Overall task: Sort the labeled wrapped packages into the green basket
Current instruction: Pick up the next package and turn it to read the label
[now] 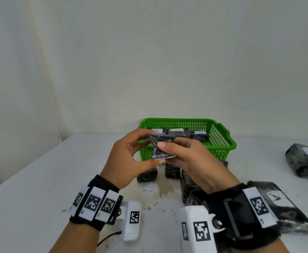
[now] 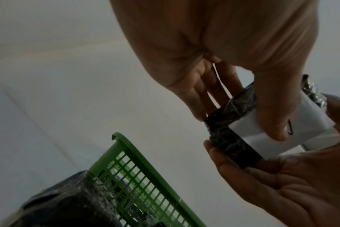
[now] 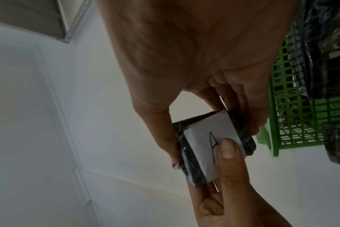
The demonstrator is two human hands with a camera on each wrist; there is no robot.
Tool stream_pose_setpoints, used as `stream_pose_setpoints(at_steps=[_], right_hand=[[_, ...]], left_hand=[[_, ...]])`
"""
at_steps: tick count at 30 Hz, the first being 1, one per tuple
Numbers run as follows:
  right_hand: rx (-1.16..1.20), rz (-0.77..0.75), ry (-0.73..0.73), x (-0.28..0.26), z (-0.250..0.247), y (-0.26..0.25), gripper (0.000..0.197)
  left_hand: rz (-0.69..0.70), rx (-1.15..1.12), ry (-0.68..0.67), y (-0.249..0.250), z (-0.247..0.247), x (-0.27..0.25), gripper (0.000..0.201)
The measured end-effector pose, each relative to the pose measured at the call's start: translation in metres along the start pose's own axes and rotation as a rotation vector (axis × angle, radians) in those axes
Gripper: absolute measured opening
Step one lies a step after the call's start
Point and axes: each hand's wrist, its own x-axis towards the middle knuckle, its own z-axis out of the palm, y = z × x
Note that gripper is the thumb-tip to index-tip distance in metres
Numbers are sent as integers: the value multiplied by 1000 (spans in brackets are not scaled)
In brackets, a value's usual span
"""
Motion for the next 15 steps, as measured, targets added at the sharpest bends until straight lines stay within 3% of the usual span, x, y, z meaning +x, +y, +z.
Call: stream_pose_setpoints(at_steps=[4,12,15], right_hand=[[23,6,-45,-2,0,-3,30],[-133,-64,95,2,-4,3,17],[-92,-37,42,2,-5,3,37]], left_hand=[[12,-30,11,-2,-3,2,58],[19,-11,-20,-5,1,1,55],[20,-25,-11,-5,0,1,55]])
